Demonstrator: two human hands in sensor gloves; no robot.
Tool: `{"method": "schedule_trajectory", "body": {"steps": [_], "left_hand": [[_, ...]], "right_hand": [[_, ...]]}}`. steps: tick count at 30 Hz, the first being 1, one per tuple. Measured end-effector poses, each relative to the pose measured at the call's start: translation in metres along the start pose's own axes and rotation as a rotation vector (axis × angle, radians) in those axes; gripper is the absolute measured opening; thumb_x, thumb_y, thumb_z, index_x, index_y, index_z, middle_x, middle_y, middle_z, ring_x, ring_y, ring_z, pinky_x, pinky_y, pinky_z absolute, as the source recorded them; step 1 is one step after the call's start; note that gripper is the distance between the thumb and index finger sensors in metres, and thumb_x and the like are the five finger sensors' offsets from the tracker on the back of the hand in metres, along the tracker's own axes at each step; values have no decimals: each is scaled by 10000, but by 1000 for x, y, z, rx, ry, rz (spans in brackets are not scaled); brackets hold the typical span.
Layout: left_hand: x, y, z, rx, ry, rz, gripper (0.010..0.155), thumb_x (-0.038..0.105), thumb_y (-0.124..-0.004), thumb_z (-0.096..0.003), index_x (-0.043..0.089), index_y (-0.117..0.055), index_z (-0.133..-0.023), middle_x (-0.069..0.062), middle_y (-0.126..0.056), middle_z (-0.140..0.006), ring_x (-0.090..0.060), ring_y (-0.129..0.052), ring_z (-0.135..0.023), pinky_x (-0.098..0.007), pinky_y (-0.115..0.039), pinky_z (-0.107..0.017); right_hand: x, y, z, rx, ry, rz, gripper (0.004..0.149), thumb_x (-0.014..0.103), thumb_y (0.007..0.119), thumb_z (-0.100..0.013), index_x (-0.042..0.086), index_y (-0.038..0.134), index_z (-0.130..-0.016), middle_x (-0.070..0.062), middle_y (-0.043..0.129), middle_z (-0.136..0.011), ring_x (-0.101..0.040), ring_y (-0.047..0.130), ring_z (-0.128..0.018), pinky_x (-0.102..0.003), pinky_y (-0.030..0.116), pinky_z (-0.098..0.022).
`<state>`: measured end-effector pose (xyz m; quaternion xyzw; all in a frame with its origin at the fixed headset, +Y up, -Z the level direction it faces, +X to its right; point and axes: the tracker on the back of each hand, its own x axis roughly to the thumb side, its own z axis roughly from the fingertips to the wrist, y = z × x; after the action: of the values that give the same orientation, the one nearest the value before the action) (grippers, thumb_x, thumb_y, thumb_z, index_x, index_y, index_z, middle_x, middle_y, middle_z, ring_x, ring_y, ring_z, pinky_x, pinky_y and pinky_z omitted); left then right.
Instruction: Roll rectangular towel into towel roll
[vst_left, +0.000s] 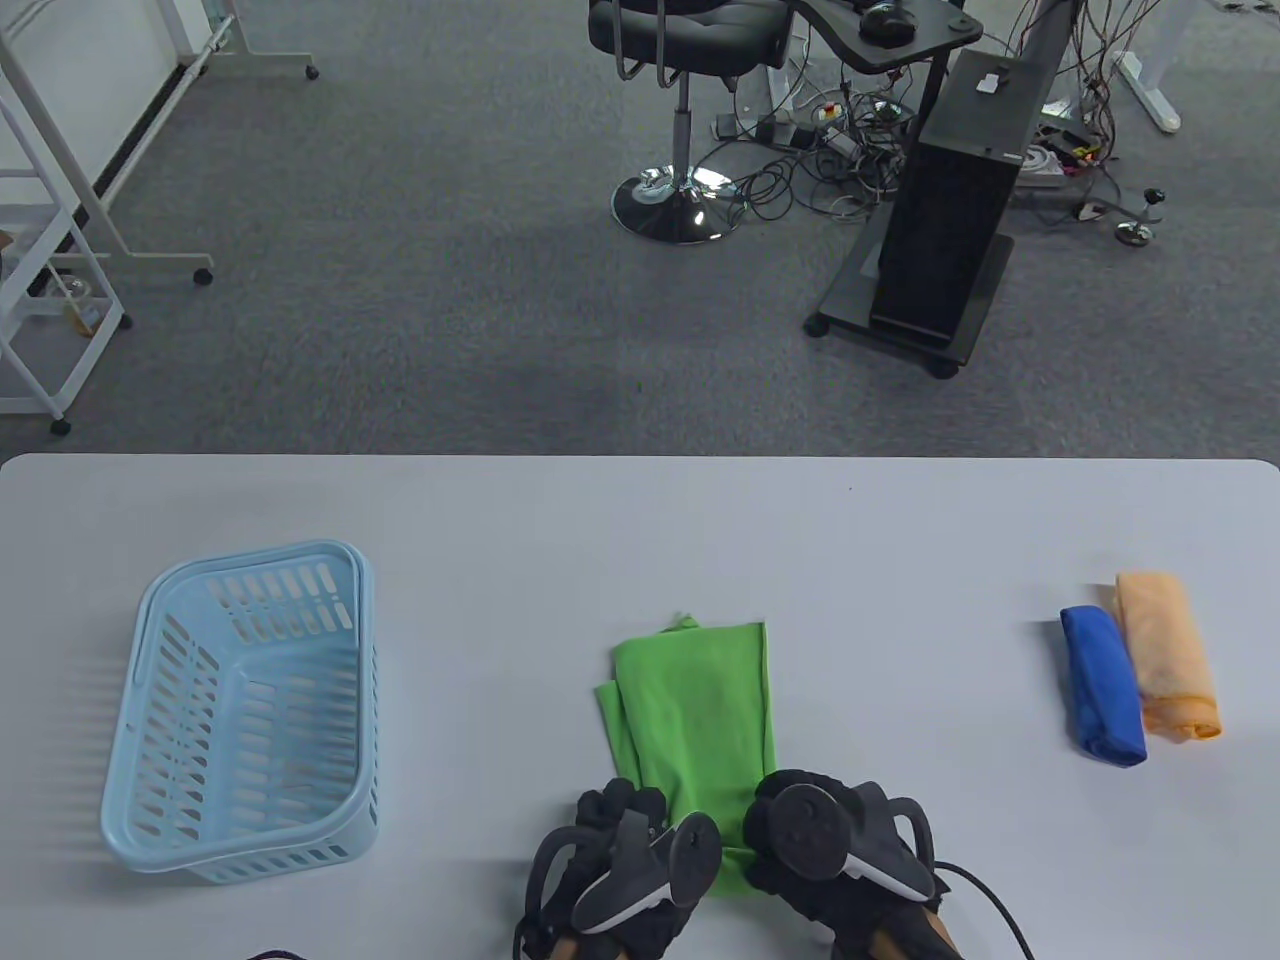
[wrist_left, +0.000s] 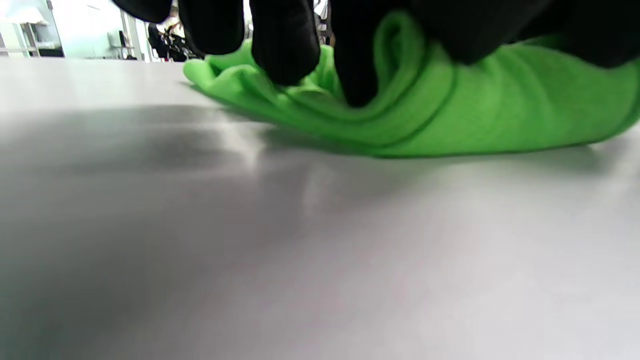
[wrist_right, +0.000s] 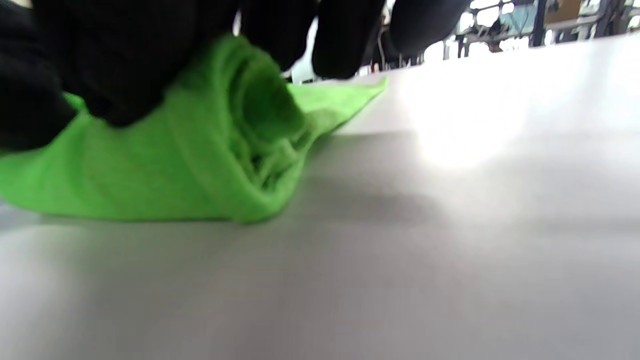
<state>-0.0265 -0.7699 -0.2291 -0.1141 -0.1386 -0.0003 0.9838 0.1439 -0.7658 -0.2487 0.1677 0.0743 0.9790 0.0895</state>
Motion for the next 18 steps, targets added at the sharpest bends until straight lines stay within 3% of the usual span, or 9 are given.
{"method": "schedule_trajectory", "body": {"steps": [2, 4, 5, 8, 11, 12, 15, 18], "left_hand": [[1, -2, 0, -3, 27, -23, 564, 528, -689, -415, 280, -717, -920, -137, -495, -1080, -432, -477, -1003, -659, -429, -706], [2, 2, 1, 64, 6, -22, 565, 476, -726, -413, 362, -568, -943, -136, -360, -1083, -421, -460, -996, -657, -416, -706], [5, 3, 1, 112, -27, -26, 540, 430, -752, -409, 410, -562, -914, -125, -357, -1076, -416, -460, -992, -658, -405, -708], [10, 0, 1, 67, -43, -109, 440, 347, -719, -429, 453, -719, -856, -104, -469, -1071, -413, -506, -985, -647, -427, -708], [10, 4, 2, 68, -62, -61, 459, 366, -717, -424, 385, -812, -873, -123, -560, -1065, -414, -546, -983, -639, -460, -701], [8, 5, 3, 64, -68, -44, 505, 447, -705, -404, 356, -825, -886, -134, -562, -1070, -423, -546, -984, -644, -459, -699], [7, 1, 2, -3, -71, -50, 682, 572, -775, -330, 314, -758, -961, -146, -530, -1090, -435, -519, -1000, -653, -443, -708], [6, -2, -3, -2, -73, -108, 731, 523, -857, -305, 259, -732, -975, -120, -593, -1068, -415, -586, -990, -644, -491, -706]], "right_hand": [[1, 2, 0, 9, 10, 29, 449, 381, 842, -250, 286, 824, -689, -37, 610, -931, -288, 665, -896, -557, 565, -679], [3, 3, -2, -3, 27, 61, 442, 358, 814, -273, 286, 858, -706, -42, 630, -940, -287, 691, -891, -555, 582, -675], [4, 4, -2, 8, 33, 63, 444, 354, 804, -280, 282, 865, -714, -48, 634, -943, -289, 694, -892, -555, 586, -673], [3, 4, -2, 43, 27, 82, 531, 462, 743, -270, 285, 862, -757, -60, 623, -962, -303, 677, -908, -566, 573, -677], [1, 5, -1, 97, 22, 90, 671, 547, 785, -209, 274, 814, -822, -78, 570, -993, -328, 626, -934, -585, 548, -683], [1, 6, -1, 120, 25, 112, 713, 555, 806, -194, 271, 784, -848, -83, 546, -1005, -335, 604, -945, -590, 536, -689], [3, 8, -3, 155, 37, 152, 730, 496, 855, -201, 273, 721, -884, -82, 518, -1008, -336, 576, -954, -591, 522, -696], [4, 6, -3, 74, 52, 80, 579, 404, 818, -254, 237, 820, -809, -54, 618, -929, -306, 663, -898, -569, 567, -675]]}}
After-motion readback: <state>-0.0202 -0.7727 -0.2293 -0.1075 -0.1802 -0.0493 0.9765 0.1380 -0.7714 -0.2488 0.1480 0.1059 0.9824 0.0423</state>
